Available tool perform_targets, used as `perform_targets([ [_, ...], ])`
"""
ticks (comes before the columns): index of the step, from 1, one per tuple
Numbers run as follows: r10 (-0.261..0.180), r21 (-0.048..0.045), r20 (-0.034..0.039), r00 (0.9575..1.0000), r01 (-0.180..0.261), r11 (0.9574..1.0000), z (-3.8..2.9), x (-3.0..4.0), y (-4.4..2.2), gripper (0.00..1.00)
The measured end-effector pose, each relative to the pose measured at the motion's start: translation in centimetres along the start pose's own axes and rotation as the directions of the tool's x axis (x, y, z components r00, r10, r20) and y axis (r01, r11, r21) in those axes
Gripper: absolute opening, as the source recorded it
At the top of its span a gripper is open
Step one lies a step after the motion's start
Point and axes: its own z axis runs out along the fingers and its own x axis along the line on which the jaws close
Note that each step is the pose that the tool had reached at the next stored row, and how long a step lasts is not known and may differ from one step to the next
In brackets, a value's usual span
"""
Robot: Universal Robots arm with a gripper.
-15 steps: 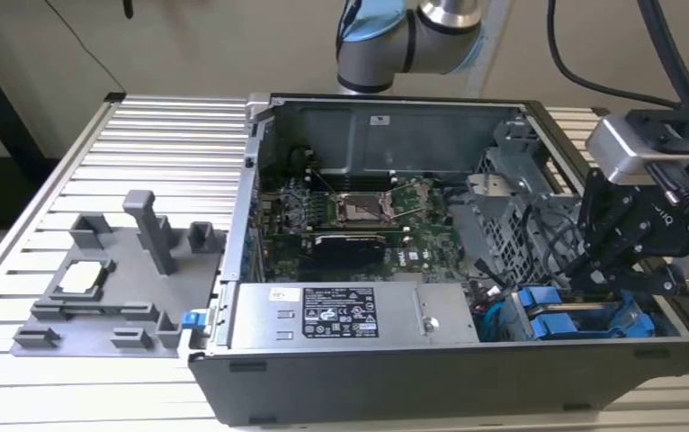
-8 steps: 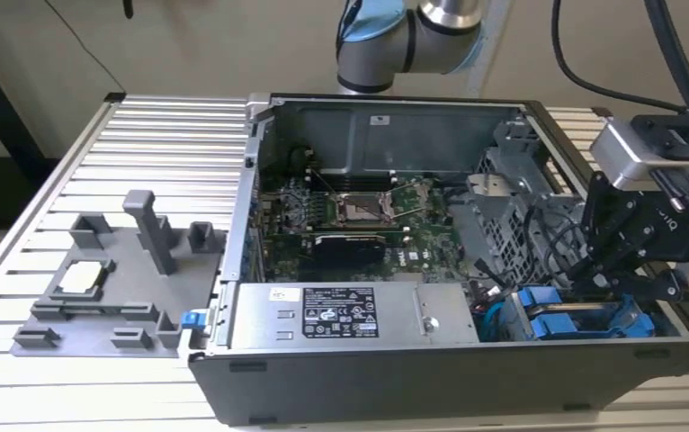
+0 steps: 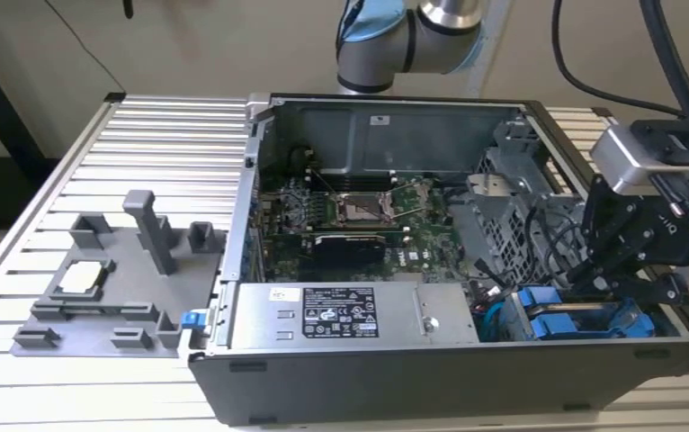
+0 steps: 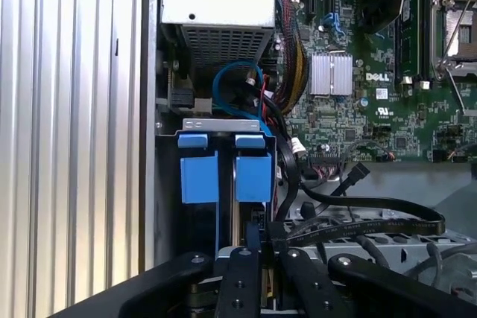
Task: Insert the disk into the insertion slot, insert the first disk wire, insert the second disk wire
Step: 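Insert the second disk wire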
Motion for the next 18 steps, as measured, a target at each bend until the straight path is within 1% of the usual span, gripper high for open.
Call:
perform_targets([
  [4,0.000,0.0000,0.0033,1.0000,0.000,1.0000,0.09,0.01,-0.01,0.16],
  [15,0.000,-0.0002,0.0036,1.0000,0.000,1.0000,0.09,0.00,-0.01,0.16],
  [18,0.000,-0.0018,0.0047,1.0000,0.000,1.0000,-0.11,-0.02,0.00,0.16],
])
